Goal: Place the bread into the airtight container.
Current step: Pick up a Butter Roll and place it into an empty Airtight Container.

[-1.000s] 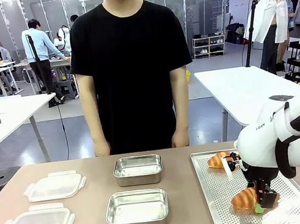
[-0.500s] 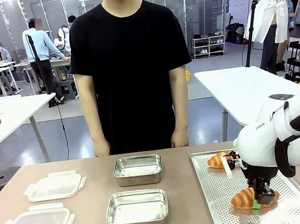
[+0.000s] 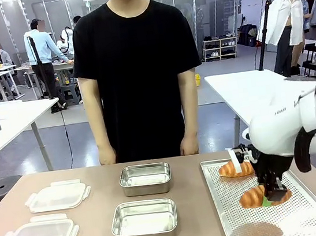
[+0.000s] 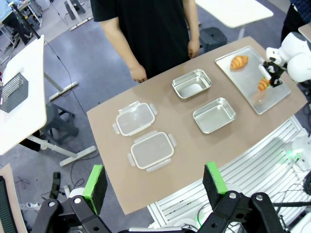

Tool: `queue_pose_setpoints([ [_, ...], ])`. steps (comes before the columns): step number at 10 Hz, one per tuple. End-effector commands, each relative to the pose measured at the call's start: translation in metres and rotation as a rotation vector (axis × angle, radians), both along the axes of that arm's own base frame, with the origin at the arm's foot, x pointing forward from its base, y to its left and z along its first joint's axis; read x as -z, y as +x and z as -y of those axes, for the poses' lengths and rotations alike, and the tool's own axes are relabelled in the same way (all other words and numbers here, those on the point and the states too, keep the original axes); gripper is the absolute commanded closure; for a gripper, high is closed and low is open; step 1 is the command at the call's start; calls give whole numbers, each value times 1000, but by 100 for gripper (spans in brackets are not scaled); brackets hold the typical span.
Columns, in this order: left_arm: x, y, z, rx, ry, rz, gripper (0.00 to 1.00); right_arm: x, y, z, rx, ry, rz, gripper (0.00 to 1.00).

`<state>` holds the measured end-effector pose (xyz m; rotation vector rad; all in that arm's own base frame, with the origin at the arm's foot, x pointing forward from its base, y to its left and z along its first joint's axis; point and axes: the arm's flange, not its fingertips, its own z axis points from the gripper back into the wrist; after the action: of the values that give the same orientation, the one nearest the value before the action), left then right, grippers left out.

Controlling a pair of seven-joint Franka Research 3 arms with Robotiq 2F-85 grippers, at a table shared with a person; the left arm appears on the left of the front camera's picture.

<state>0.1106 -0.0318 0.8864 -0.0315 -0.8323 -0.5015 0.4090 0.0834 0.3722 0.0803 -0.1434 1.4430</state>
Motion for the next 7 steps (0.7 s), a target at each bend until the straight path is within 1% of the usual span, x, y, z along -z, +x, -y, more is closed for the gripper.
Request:
queue_pose_setpoints([
  [1,-4,-11,1,4,0,14,0,-44,0,-38,47,-33,-1,54],
  [2,-4,-11,1,4,0,14,0,-58,4,-63,59,-31,-10,54],
  [3,-4,-11,1,4,0,14,0,-64,10,-90,77,-14,-48,54],
  [5,-4,-11,1,4,0,14,0,-61,15,-148,89,-36,-51,54],
  [7,-4,-11,1,4,0,14,0,-55,16,-196,61,-12,-49,54],
])
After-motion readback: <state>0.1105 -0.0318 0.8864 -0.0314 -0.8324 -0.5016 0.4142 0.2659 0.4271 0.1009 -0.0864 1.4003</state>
